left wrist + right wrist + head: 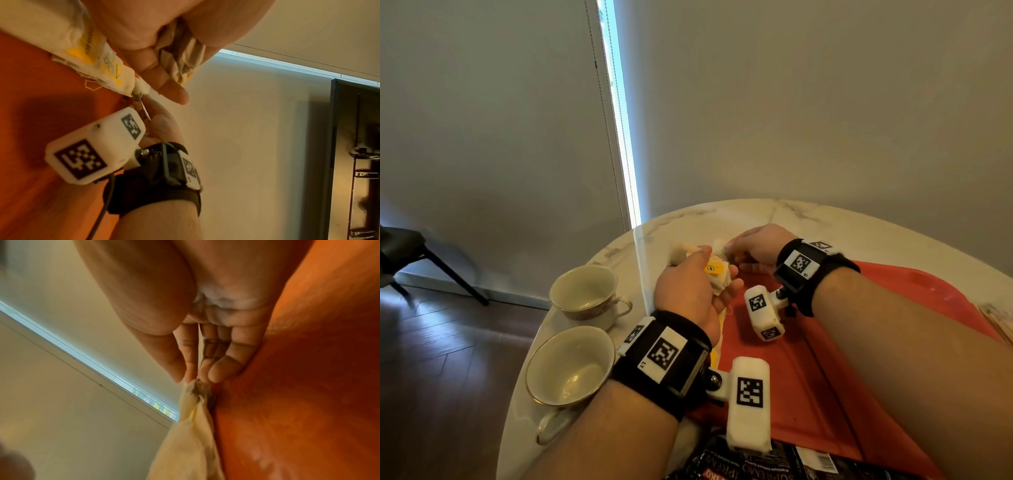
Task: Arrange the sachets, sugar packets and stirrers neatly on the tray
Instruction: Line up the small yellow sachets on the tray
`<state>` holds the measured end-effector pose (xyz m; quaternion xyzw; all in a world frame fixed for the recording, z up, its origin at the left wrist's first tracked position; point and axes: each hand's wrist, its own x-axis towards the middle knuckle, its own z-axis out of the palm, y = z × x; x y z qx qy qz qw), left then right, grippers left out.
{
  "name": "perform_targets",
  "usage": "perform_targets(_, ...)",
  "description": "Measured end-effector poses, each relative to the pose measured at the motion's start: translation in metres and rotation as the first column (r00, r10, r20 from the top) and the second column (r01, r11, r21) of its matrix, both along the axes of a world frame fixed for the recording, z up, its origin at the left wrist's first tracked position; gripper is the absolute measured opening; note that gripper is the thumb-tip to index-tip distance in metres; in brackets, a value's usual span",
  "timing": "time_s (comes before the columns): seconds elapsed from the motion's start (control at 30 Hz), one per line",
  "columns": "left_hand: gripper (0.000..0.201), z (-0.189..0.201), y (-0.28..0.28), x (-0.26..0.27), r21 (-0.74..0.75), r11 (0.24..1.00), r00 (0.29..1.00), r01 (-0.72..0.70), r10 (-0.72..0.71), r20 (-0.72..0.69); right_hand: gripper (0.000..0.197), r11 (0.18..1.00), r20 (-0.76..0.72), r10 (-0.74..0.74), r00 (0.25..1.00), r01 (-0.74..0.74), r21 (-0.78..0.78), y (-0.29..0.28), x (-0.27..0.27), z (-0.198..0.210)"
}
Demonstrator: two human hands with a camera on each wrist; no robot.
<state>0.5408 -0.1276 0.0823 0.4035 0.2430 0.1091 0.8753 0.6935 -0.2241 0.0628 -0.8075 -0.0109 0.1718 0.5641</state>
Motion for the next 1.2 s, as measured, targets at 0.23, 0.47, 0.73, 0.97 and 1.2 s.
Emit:
perform_targets(0.23, 0.011, 0.005, -0.008, -0.007, 0.175, 0.955, 0.968, 0.241, -0.248, 0.02, 0.02, 0.971, 0.159, 0.189, 0.969, -0.208, 0.114, -0.02, -0.047, 0.054)
perform_targets(0.47, 0.006, 0.01, -0.011, -0.014, 0.288, 0.911, 0.948, 0.295, -0.316, 0.029, 0.012, 0.927, 0.279, 0.282, 0.918, -0.335, 0.166, -0.024, -0.076, 0.063)
perform_targets(0.73, 0.02, 0.009, -0.005, -0.007, 0.112, 0.982, 0.986, 0.151, -0.158, 0.057, 0.018, 0.855, 0.501, 0.116, 0.858, -0.344, 0.389, -0.032, -0.075, 0.055)
perform_targets(0.97, 0.039, 0.019, -0.002, -0.012, 0.061, 0.996, 0.988, 0.06, -0.068, 0.142, 0.016, 0.905, 0.584, 0.319, 0.746, -0.423, 0.045, -0.038, -0.076, 0.057)
perform_targets(1.2, 0.008, 0.009, -0.001, -0.011, 0.253, 0.967, 0.983, 0.037, -0.08, 0.164, 0.025, 0.854, 0.359, 0.228, 0.905, -0.363, 0.373, -0.038, -0.073, 0.06)
